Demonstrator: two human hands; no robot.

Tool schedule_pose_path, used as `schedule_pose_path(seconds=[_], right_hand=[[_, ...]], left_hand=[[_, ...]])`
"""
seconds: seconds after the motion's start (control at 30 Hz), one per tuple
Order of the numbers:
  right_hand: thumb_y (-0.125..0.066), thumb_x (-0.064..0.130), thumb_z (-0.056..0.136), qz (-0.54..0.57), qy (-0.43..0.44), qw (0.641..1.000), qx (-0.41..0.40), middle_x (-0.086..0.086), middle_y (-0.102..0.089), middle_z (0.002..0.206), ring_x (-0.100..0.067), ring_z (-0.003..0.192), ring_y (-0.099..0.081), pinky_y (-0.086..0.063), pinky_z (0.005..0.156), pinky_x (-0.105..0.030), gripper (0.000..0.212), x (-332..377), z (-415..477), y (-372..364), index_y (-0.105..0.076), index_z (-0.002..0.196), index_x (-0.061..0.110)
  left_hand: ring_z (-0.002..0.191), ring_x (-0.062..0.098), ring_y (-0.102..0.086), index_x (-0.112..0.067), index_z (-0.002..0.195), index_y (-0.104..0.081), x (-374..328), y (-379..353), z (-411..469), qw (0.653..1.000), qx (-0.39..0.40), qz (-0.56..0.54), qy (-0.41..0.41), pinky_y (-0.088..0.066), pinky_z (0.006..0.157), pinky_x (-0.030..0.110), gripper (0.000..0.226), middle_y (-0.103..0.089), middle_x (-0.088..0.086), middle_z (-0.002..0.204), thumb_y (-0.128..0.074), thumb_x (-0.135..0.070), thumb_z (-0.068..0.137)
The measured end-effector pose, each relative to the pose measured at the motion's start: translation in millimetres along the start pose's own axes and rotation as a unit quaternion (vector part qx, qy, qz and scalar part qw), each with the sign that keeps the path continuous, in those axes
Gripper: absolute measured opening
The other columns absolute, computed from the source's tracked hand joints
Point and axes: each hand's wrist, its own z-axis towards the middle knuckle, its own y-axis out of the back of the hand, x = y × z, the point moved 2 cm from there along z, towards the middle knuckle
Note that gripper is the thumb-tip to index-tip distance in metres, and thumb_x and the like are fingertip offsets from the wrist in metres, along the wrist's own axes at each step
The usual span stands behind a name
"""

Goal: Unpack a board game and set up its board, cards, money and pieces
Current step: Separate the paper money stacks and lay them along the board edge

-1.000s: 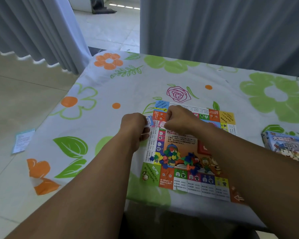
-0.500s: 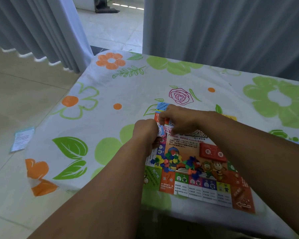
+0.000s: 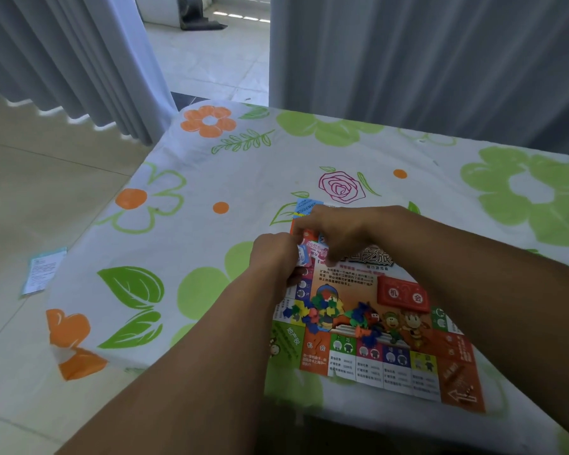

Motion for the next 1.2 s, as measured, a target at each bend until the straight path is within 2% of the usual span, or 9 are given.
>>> schedule_pose_path(seconds=[0.13, 0.23, 0.37, 0.57, 0.73, 0.83, 0.93, 1.1, 1.2], right_hand=[[-0.085, 0.012, 0.074, -0.010, 0.007, 1.000, 0.013, 0.007, -0.038, 0.105, -0.024, 0.098, -0.053, -0.053, 0.079, -0.042, 0.054, -0.3, 3.9, 2.4, -0.051, 0.110, 0.034], [-0.085, 0.017, 0.075, -0.006, 0.011, 1.000, -0.001, 0.005, -0.039, 0.108, -0.023, 0.101, -0.052, -0.050, 0.077, -0.038, 0.047, -3.7, 1.8, 1.3, -0.054, 0.107, 0.031], [-0.085, 0.014, 0.076, 0.014, 0.021, 1.000, -0.016, 0.004, -0.039, 0.112, -0.022, 0.101, -0.052, -0.052, 0.080, -0.037, 0.056, -6.3, -0.3, -2.8, -0.053, 0.117, 0.035], [-0.087, 0.017, 0.072, -0.035, 0.038, 0.998, 0.029, 0.014, -0.038, 0.101, -0.020, 0.095, -0.053, -0.055, 0.081, -0.045, 0.059, -2.0, 8.6, 4.3, -0.047, 0.107, 0.043], [-0.088, 0.020, 0.071, -0.088, 0.067, 0.993, 0.050, -0.001, -0.047, 0.108, -0.026, 0.094, -0.054, -0.053, 0.079, -0.047, 0.053, 3.2, 13.0, 12.8, -0.054, 0.112, 0.024], [-0.089, 0.023, 0.070, -0.087, 0.074, 0.993, 0.035, 0.004, -0.044, 0.106, -0.023, 0.092, -0.054, -0.055, 0.078, -0.046, 0.055, 1.2, 14.9, 10.5, -0.053, 0.110, 0.031], [-0.090, 0.025, 0.069, -0.055, 0.078, 0.995, 0.018, 0.008, -0.040, 0.105, -0.016, 0.088, -0.054, -0.056, 0.080, -0.048, 0.059, -6.8, 13.9, 6.3, -0.050, 0.108, 0.041], [-0.088, 0.024, 0.072, -0.073, 0.086, 0.993, 0.027, 0.004, -0.041, 0.108, -0.020, 0.093, -0.053, -0.054, 0.077, -0.043, 0.056, -6.2, 11.9, 9.6, -0.052, 0.112, 0.037], [-0.088, 0.025, 0.073, -0.091, 0.092, 0.991, 0.035, -0.002, -0.045, 0.111, -0.025, 0.094, -0.055, -0.054, 0.078, -0.047, 0.051, -3.3, 12.3, 11.9, -0.054, 0.111, 0.029]], left_hand=[[0.075, 0.026, -0.065, -0.011, 0.078, -0.049, -0.8, -2.0, 1.7, 1.000, 0.000, 0.014, -0.002, -0.058, 0.065, 0.035, 0.020, -0.063, 0.014, 0.090, -0.048, -0.006, 0.098], [0.082, 0.032, -0.072, -0.004, 0.078, -0.054, -1.6, -3.3, 0.5, 0.999, -0.005, 0.047, 0.001, -0.060, 0.080, 0.041, 0.023, -0.070, 0.020, 0.088, -0.044, -0.006, 0.098], [0.067, 0.022, -0.062, -0.012, 0.076, -0.048, -2.2, -4.4, 1.5, 0.998, -0.004, 0.056, -0.003, -0.058, 0.073, 0.037, 0.022, -0.060, 0.009, 0.078, -0.046, -0.006, 0.098], [0.066, 0.028, -0.065, -0.001, 0.075, -0.056, -3.6, -4.9, -6.0, 0.998, -0.002, 0.063, -0.001, -0.056, 0.079, 0.038, 0.026, -0.068, 0.018, 0.074, -0.046, -0.008, 0.098], [0.080, 0.034, -0.067, -0.001, 0.075, -0.053, -3.3, -1.8, -1.5, 0.996, 0.002, 0.093, 0.001, -0.056, 0.088, 0.041, 0.029, -0.066, 0.018, 0.074, -0.043, -0.006, 0.101], [0.079, 0.031, -0.068, -0.002, 0.076, -0.053, -2.9, -1.8, -1.8, 0.994, 0.004, 0.108, 0.000, -0.056, 0.089, 0.040, 0.028, -0.067, 0.016, 0.075, -0.044, -0.008, 0.102], [0.088, 0.031, -0.072, -0.003, 0.078, -0.053, -2.5, -4.1, -1.6, 0.992, 0.007, 0.124, -0.004, -0.057, 0.092, 0.041, 0.027, -0.071, 0.019, 0.089, -0.046, -0.011, 0.102], [0.085, 0.030, -0.072, -0.003, 0.082, -0.055, -2.0, -6.3, -0.9, 0.992, -0.003, 0.122, 0.001, -0.058, 0.091, 0.040, 0.024, -0.070, 0.016, 0.083, -0.048, -0.014, 0.102], [0.092, 0.031, -0.072, -0.003, 0.080, -0.055, -2.5, -6.9, -0.2, 0.992, -0.006, 0.129, 0.007, -0.057, 0.091, 0.040, 0.026, -0.071, 0.018, 0.087, -0.047, -0.013, 0.102]])
